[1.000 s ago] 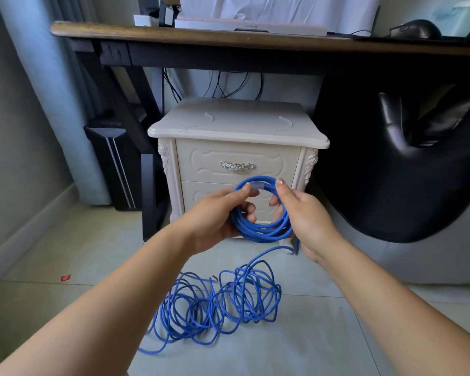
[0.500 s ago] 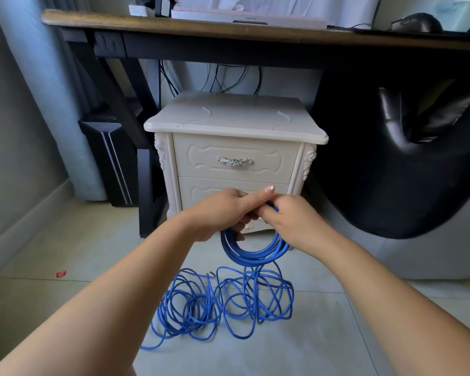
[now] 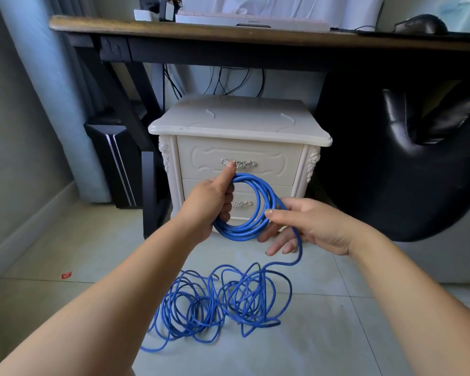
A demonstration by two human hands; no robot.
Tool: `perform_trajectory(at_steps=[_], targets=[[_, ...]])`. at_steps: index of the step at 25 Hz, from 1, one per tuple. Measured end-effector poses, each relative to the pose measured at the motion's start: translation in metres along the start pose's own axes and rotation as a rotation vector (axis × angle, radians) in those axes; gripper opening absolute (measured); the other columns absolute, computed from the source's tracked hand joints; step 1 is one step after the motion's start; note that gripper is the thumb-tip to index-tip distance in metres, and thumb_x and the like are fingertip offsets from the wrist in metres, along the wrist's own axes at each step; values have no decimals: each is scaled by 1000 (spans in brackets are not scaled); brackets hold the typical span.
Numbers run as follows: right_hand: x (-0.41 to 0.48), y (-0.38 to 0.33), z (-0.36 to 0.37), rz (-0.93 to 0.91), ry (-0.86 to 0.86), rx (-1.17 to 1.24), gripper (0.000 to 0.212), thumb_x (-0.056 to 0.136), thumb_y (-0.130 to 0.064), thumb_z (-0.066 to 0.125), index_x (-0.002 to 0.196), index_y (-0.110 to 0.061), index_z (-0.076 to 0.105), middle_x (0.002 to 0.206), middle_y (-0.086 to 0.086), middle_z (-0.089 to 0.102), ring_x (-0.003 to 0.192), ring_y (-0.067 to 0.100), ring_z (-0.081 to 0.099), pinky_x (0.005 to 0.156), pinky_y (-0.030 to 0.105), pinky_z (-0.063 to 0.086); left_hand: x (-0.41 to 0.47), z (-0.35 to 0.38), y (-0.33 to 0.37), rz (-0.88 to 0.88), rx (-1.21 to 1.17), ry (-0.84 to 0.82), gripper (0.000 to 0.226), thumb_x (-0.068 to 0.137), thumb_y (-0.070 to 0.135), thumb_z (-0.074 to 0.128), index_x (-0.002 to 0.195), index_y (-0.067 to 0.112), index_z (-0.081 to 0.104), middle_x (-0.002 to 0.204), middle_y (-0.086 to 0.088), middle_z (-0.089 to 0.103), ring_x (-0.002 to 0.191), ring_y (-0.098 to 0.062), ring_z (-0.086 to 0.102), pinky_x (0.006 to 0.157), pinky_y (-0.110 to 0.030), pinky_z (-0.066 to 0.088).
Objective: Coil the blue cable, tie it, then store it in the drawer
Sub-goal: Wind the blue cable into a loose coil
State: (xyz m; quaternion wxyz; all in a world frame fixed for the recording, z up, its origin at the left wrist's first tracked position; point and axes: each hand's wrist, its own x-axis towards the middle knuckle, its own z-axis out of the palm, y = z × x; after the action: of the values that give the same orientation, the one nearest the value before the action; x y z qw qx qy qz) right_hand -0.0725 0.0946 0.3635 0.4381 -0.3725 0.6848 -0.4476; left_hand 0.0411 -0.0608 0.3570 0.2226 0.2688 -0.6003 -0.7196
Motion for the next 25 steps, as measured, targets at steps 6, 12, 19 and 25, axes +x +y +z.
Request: perform_trajectory(at_steps=[6,12,19,25], targets=[[18,4,44,-170,366,411,28,105,-30,37,111,-12,57,90,12,71,83,24,72,64,43,61,-6,16,-11,66,-88,260,52,97,53,45,59,19,38,41,9,34,36,-11,33,50,-29,31],[32,5,36,-244,559,441,27,106,-28,37,88,-16,54,54,-4,48,51,15,48,57,31,42,-10,28,-18,148,-100,164,41,103,41,39,83,9,54,60,-4,46,45,-12,47,46,-20,47],[47,17,29,-256,756,3,38,93,-58,35,72,-29,47,49,-10,41,52,15,38,58,40,36,-6,26,-22,68,-46,-4,43,100,48,43,87,9,56,58,-2,46,44,-12,46,64,-32,52],[34,8,24,-355,502,-598,20,101,-43,35,99,-28,48,83,-1,65,66,22,59,67,38,49,0,-2,-13,-17,238,-250,46,91,54,55,89,8,59,61,-2,45,50,-18,45,69,-40,49]])
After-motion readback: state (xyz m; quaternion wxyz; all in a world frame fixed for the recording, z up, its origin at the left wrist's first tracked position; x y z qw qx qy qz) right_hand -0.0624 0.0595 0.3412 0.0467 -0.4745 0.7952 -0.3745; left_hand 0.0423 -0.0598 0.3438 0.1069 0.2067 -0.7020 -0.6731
